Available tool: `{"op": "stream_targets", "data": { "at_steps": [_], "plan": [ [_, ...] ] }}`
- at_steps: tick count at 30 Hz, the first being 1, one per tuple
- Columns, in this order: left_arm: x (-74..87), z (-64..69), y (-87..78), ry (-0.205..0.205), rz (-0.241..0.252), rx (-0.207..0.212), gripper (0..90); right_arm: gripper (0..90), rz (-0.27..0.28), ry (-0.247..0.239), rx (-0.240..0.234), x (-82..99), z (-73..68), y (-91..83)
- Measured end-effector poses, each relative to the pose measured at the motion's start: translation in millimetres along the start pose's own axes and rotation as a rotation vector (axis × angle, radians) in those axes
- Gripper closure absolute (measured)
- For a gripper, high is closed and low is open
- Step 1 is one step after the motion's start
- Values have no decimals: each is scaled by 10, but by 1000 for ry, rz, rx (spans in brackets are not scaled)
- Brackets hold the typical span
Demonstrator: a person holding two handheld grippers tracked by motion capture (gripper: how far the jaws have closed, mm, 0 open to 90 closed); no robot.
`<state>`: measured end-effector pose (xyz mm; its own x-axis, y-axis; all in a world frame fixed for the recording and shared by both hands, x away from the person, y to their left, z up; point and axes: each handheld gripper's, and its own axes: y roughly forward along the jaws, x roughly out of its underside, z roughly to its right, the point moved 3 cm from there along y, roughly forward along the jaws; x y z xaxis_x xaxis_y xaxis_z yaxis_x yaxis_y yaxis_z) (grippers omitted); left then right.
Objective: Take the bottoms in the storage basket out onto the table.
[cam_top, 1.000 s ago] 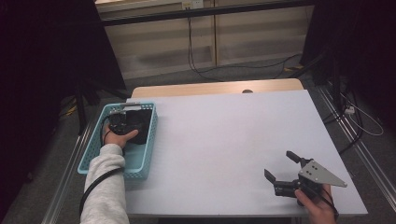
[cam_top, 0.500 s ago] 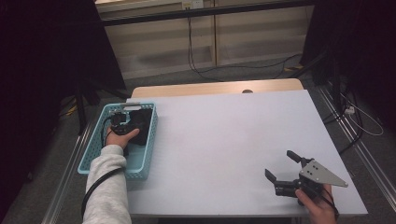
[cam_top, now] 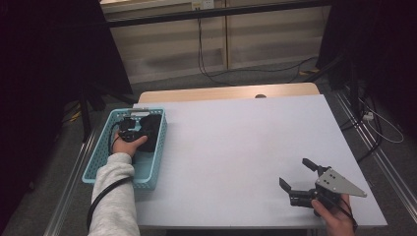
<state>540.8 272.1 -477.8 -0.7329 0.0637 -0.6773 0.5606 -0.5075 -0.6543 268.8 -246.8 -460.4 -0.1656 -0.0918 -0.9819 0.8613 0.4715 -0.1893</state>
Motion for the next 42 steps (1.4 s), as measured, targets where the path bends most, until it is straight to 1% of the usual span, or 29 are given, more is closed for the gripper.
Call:
{"op": "stream_targets", "data": {
  "at_steps": [1, 2, 3, 4, 7, 9, 10, 12, 16, 17, 19, 21, 22, 24, 27, 28, 29, 30, 31, 32, 34, 35, 36, 37, 38, 39, 40, 41, 42],
  "plan": [
    [0, 0, 0, 0, 0, 0, 520, 8, 0, 0, 0, 0, 0, 0],
    [-9, 11, 0, 12, -2, -13, 531, 8, 0, 0, 1, 0, 1, -2],
    [-22, 27, -7, 40, -19, -26, 538, 8, 0, -1, 1, -1, 0, -3],
    [-27, 32, -10, 50, -24, -32, 546, 8, 1, -1, 0, -2, -1, -3],
    [-29, 32, -18, 48, -29, -41, 563, 8, 0, -2, 0, -1, -3, -1],
    [-32, 31, -26, 40, -27, -50, 570, 8, -2, 1, -2, 0, -5, -1],
    [-39, 27, -40, 39, -45, -54, 570, 8, -2, -1, -1, 1, -4, 0],
    [-52, 40, -63, 32, -53, -68, 583, 8, -1, -2, 4, 0, 1, -3],
    [-74, 37, -101, 27, -62, -73, 593, 8, -2, 1, 5, 3, 0, -8],
    [-96, 44, -130, 9, -55, -88, 604, 8, -2, 4, 6, 4, -1, -9],
    [-123, 46, -181, 6, -76, -84, 618, 8, -1, 4, 8, 4, 1, -12],
    [-151, 59, -232, -25, -77, -95, 635, 8, -1, 4, 10, 3, 4, -13],
    [-151, 59, -232, -25, -77, -95, 643, 8, -1, 5, 10, 4, 5, -14],
    [-210, 89, -322, -27, -89, -100, 653, 8, 0, 5, 10, 3, 5, -15],
    [-253, 116, -379, -32, -99, -107, 662, 8, 4, 4, 10, -5, 1, -21],
    [-301, 137, -458, -46, -118, -110, 664, 8, 6, 4, 9, -6, 1, -22],
    [-301, 137, -458, -46, -118, -110, 667, 8, 5, 6, 10, -7, 1, -23],
    [-358, 161, -533, -56, -109, -125, 670, 8, 5, 7, 11, -7, 1, -24],
    [-393, 175, -577, -55, -99, -123, 673, 8, 6, 8, 10, -6, 2, -25],
    [-393, 175, -577, -55, -99, -123, 677, 8, 6, 8, 10, -6, 2, -25],
    [-469, 216, -666, -61, -86, -120, 681, 8, 3, 8, 12, -7, 4, -29],
    [-546, 268, -748, -46, -73, -115, 687, 8, 3, 6, 13, -9, 6, -31],
    [-583, 291, -786, -34, -64, -110, 688, 8, 4, 6, 14, -9, 6, -30],
    [-583, 291, -786, -34, -64, -110, 690, 8, 4, 6, 14, -9, 6, -30],
    [-646, 340, -860, -23, -47, -100, 692, 8, 5, 5, 13, -10, 4, -29],
    [-669, 364, -887, -18, -40, -96, 693, 8, 5, 4, 14, -10, 3, -28],
    [-669, 364, -887, -18, -40, -96, 695, 8, 5, 4, 14, -10, 3, -28],
    [-716, 410, -938, -22, -24, -90, 698, 8, 6, 5, 12, -9, -1, -23],
    [-716, 410, -938, -22, -24, -90, 699, 8, 5, 4, 11, -8, -2, -23]
  ]
}}
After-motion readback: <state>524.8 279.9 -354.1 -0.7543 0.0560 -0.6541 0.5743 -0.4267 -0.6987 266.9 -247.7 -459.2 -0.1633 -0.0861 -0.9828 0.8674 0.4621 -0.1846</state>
